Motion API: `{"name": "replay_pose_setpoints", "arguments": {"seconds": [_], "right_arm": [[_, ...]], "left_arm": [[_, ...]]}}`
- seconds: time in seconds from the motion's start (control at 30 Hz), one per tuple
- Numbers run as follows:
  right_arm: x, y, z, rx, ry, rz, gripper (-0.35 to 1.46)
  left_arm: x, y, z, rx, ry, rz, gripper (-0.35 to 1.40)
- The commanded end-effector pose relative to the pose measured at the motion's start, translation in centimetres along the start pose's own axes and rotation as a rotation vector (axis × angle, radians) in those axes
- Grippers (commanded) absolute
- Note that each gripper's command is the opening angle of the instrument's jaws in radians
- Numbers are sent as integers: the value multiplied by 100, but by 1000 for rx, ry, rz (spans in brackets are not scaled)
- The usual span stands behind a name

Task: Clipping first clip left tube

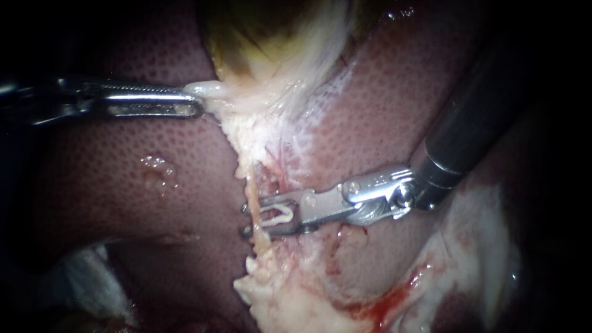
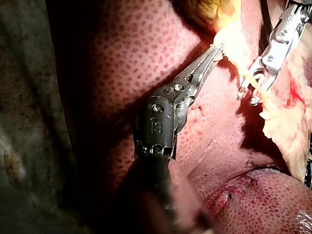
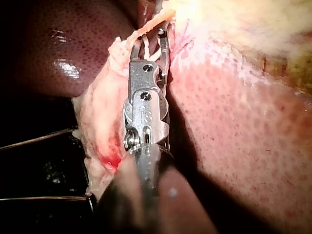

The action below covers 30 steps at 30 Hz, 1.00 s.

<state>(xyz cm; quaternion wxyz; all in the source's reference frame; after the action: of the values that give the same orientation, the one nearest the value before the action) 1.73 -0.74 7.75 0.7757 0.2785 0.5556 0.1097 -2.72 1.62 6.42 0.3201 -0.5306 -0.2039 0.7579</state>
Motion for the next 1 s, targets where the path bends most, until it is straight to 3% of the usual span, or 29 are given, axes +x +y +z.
{"name": "replay_pose_setpoints", "arguments": {"seconds": [0.03, 0.53, 1.0], "right_arm": [[0, 0, 0, 0, 0, 0, 11], [16, 4, -30, 3, 4, 15, 17], [27, -3, -57, 12, 6, 16, 21]], "left_arm": [[0, 0, 0, -1, 0, 0, -35], [-1, 0, -1, -1, 0, 1, -35], [-1, 0, -3, 1, 0, 0, -35]]}}
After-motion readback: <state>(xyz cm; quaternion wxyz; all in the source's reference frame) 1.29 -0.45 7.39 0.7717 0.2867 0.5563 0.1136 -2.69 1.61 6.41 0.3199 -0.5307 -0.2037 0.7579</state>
